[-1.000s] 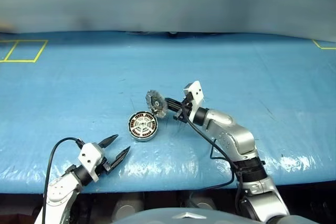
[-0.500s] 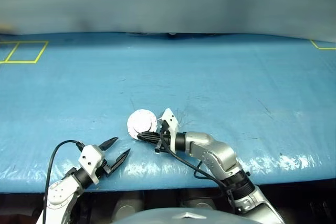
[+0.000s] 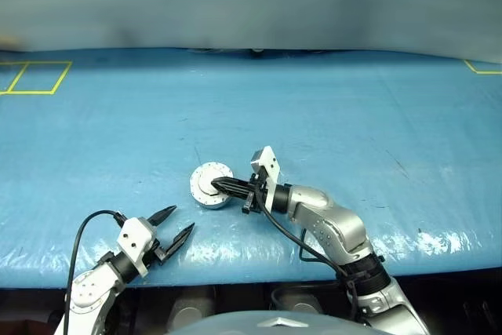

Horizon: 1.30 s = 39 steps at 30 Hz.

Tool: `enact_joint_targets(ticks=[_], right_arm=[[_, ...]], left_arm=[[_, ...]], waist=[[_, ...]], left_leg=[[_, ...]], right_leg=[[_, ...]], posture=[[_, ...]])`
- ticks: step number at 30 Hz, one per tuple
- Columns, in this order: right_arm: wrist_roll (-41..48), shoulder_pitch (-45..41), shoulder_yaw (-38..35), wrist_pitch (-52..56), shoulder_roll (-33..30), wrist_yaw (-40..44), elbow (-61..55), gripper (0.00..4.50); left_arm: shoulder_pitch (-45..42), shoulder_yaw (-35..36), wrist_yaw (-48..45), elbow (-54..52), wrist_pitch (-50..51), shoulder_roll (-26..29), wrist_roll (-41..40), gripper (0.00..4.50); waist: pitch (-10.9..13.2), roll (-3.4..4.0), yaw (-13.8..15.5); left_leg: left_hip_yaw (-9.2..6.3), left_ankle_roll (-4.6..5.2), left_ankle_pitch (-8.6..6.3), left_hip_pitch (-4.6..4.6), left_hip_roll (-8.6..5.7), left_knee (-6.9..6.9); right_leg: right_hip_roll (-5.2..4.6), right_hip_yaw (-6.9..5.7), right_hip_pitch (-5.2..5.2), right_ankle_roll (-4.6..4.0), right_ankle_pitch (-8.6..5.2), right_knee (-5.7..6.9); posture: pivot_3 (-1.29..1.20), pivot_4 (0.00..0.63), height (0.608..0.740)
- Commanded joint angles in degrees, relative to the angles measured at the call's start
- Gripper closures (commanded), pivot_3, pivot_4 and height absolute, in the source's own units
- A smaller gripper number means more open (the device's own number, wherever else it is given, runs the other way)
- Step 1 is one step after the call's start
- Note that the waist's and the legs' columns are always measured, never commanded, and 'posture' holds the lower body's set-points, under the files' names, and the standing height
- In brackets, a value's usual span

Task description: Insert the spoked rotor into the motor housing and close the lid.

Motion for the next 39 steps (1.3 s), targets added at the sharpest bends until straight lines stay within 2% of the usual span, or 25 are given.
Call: enact_joint_targets(ticks=[1,9,10,21,24,26,27,39], right_arm=[[-5.9,-2.0,2.2,-4.2,-0.2,-1.8,3.3,2.93],[-9.5,-2.9,4.2,-7.2,2.6,-1.8,8.9,0.26],[-9.7,-2.9,4.4,-7.4,2.8,-1.7,8.9,0.04],[-17.1,-3.3,7.9,-10.3,2.6,-3.3,12.8,0.04],[-21.0,-3.6,9.1,-12.0,1.7,-4.9,14.3,0.62],[-21.6,-3.6,9.1,-12.7,1.7,-4.9,14.6,1.29],[-21.3,-3.5,8.9,-12.8,1.8,-4.7,14.6,1.43],[-16.4,-3.1,6.6,-9.8,3.3,-1.6,10.2,1.42]], left_arm=[[-0.1,0.1,-0.1,-2.0,0.1,0.3,-0.1,1.39],[-0.1,0.1,0.3,-2.1,0.1,0.0,0.2,1.39],[0.0,0.2,0.3,-2.1,0.1,0.0,0.2,1.39],[0.6,0.4,0.7,-1.7,-0.6,-0.2,0.4,1.39],[0.7,0.5,0.7,-1.3,-0.9,-0.2,0.4,1.39],[0.7,0.5,0.9,-1.2,-1.0,-0.2,0.5,1.39],[0.7,0.5,0.9,-1.3,-1.0,-0.2,0.5,1.39],[0.7,0.2,1.1,-1.2,-0.8,-0.2,0.4,1.39]], waist=[[0.0,0.0,0.0],[0.0,0.01,-0.1],[0.0,0.01,-0.1],[0.0,0.01,-0.1],[0.0,0.01,0.0],[0.0,0.01,0.0],[0.0,0.01,0.0],[0.0,-0.01,0.0]], left_leg=[[0.0,0.0,0.0,0.0,-0.01,0.01],[0.02,-0.01,0.01,-0.02,0.01,0.0],[0.02,-0.01,0.01,-0.02,0.0,0.01],[0.02,-0.01,0.01,0.05,0.0,0.01],[0.02,-0.02,0.01,0.11,0.01,0.01],[0.01,-0.02,0.01,0.14,0.0,0.02],[0.01,-0.02,0.01,0.16,0.0,0.02],[-0.01,-0.04,0.02,0.1,0.0,0.01]], right_leg=[[-0.01,0.0,-0.01,0.0,0.0,0.0],[0.0,0.02,-0.03,0.0,0.0,0.0],[0.0,0.02,-0.03,0.0,0.0,0.0],[0.0,0.02,-0.05,-0.01,0.0,0.0],[0.01,0.02,-0.07,0.0,0.0,0.0],[0.01,0.01,-0.08,0.0,0.0,0.0],[0.01,0.01,-0.08,0.0,0.0,0.0],[0.0,0.02,-0.04,-0.01,0.0,0.01]], posture=[[0.0,0.15,0.74],[0.0,0.15,0.74],[0.0,0.15,0.74],[0.0,0.15,0.74],[0.0,0.15,0.74],[0.0,0.15,0.74],[0.0,0.15,0.74],[0.0,0.15,0.74]])
